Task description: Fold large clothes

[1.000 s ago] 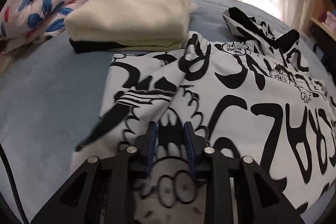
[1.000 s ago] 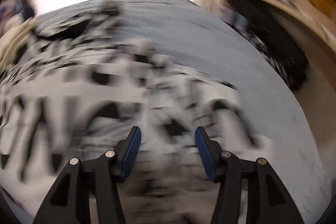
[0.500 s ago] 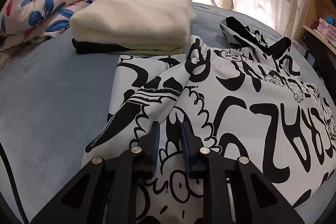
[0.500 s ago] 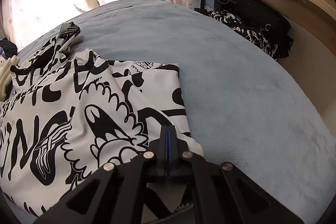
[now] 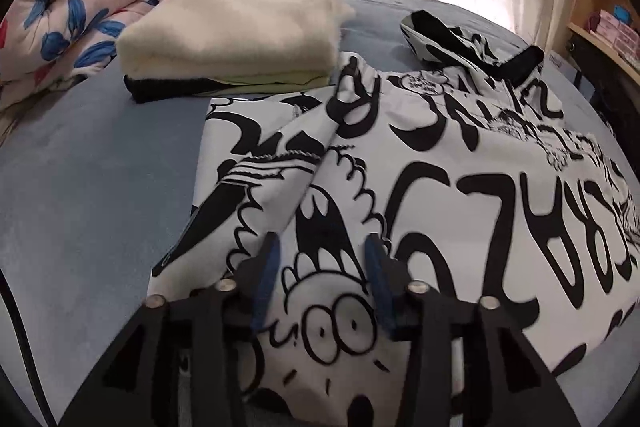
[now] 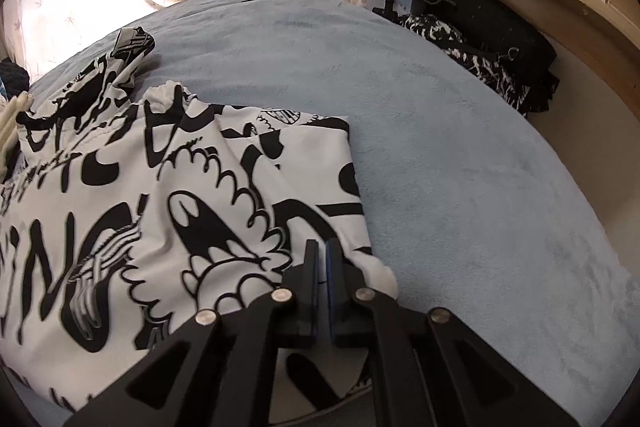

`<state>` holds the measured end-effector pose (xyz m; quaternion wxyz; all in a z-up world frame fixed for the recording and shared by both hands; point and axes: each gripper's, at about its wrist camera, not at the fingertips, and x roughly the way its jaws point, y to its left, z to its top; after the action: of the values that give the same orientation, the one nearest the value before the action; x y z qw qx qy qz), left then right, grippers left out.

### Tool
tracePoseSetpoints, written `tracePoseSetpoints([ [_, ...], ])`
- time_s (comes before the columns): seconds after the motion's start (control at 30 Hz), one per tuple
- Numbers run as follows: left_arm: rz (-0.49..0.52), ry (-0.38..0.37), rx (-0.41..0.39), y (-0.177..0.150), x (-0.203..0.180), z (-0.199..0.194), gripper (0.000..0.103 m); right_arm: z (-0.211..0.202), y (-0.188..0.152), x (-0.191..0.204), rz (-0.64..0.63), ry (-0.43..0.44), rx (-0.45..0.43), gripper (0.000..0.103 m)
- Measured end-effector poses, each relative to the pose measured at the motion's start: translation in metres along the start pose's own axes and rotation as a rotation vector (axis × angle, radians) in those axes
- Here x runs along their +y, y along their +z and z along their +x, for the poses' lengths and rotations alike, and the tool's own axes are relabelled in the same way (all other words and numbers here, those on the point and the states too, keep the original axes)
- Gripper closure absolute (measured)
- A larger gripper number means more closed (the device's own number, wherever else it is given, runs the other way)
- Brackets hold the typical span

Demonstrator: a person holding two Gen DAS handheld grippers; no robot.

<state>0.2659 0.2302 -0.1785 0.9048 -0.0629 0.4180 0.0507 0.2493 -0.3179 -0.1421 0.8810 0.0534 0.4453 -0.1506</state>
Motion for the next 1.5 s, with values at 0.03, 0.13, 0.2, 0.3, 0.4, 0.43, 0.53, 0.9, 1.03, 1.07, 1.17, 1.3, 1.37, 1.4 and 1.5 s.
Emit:
tracePoseSetpoints([
  [0.03,0.006,0.003,0.003,-0.001,-0.002,-0.003,0.049,-0.003,0.0,0.001,0.001,0.003,0.002,0.09],
  [0.13,0.011,0.007,0.017,-0.004,-0.003,-0.012,0.044,-0.017,-0.003,0.01,-0.022,0.002,0.006,0.086],
  [0.2,0.015,0.013,0.03,-0.005,-0.002,-0.019,0.044,-0.028,-0.006,0.019,-0.051,-0.011,0.014,0.086],
  [0.3,0.037,0.019,0.047,-0.007,-0.002,-0.033,0.044,-0.043,-0.013,0.028,-0.082,-0.015,0.029,0.086],
  [0.4,0.069,0.036,0.078,-0.011,-0.004,-0.048,0.044,-0.058,-0.021,0.036,-0.096,0.006,0.052,0.085],
  [0.43,0.075,0.039,0.085,-0.012,-0.004,-0.052,0.044,-0.064,-0.024,0.038,-0.099,0.014,0.06,0.085],
  [0.53,0.082,0.029,0.088,-0.015,-0.003,-0.067,0.044,-0.079,-0.03,0.045,-0.115,0.033,0.072,0.085],
  [0.9,0.158,0.004,0.082,-0.021,-0.007,-0.124,0.044,-0.145,-0.045,0.079,-0.233,0.073,0.039,0.065],
  [1.03,0.209,-0.01,0.097,-0.007,-0.014,-0.138,0.044,-0.16,-0.038,0.09,-0.281,0.079,0.037,0.065],
  [1.07,0.227,-0.006,0.101,-0.001,-0.016,-0.142,0.044,-0.165,-0.032,0.094,-0.299,0.079,0.039,0.065],
  [1.17,0.283,-0.003,0.111,0.026,-0.025,-0.155,0.044,-0.181,-0.009,0.102,-0.335,0.085,0.03,0.064],
  [1.3,0.355,0.006,0.098,0.085,-0.037,-0.177,0.039,-0.207,0.037,0.108,-0.357,0.096,-0.008,0.056],
  [1.37,0.373,0.019,0.083,0.117,-0.045,-0.184,0.029,-0.226,0.072,0.112,-0.362,0.091,-0.062,0.047],
  [1.4,0.379,0.027,0.068,0.135,-0.049,-0.186,0.027,-0.233,0.088,0.114,-0.37,0.082,-0.089,0.042],
  [1.5,0.389,0.043,0.038,0.184,-0.061,-0.184,0.027,-0.245,0.131,0.122,-0.379,0.069,-0.134,0.034],
])
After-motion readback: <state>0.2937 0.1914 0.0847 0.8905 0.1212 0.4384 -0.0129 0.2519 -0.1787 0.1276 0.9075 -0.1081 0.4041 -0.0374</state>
